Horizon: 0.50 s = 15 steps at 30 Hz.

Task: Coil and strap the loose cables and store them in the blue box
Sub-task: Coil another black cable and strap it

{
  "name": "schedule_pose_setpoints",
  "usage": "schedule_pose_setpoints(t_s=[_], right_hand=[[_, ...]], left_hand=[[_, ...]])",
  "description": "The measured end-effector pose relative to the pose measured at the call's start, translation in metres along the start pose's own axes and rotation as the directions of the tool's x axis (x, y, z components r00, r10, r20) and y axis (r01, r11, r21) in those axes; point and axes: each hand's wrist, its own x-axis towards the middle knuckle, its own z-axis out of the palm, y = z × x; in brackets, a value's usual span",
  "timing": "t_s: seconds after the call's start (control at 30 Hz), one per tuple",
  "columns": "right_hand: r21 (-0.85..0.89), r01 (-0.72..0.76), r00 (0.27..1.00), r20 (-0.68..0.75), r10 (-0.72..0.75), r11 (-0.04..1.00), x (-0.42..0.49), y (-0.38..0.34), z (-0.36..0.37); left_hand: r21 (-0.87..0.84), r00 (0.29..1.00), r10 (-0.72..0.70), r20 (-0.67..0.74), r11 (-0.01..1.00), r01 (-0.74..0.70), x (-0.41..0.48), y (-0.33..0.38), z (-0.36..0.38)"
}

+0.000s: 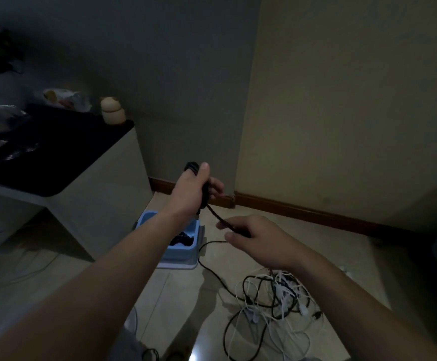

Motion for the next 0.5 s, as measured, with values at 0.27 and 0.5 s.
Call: schedule_pose_setpoints(t_s=[0.27,0.5], right_hand=[[0.066,0.116,0.968,-0.233,-0.098,0.991,-0.001,0.003,-0.018],[0.195,0.061,0.86,-0.507,0.047,0.979,0.001,0.017,-0.031]], left_hand=[[0.272,0.953,-0.089,0.29,0.962,0.007,-0.016,-0.012,0.019],[0.115,0.761,-0.26,0.595,0.964,0.24,-0.029,-0.005,0.024]])
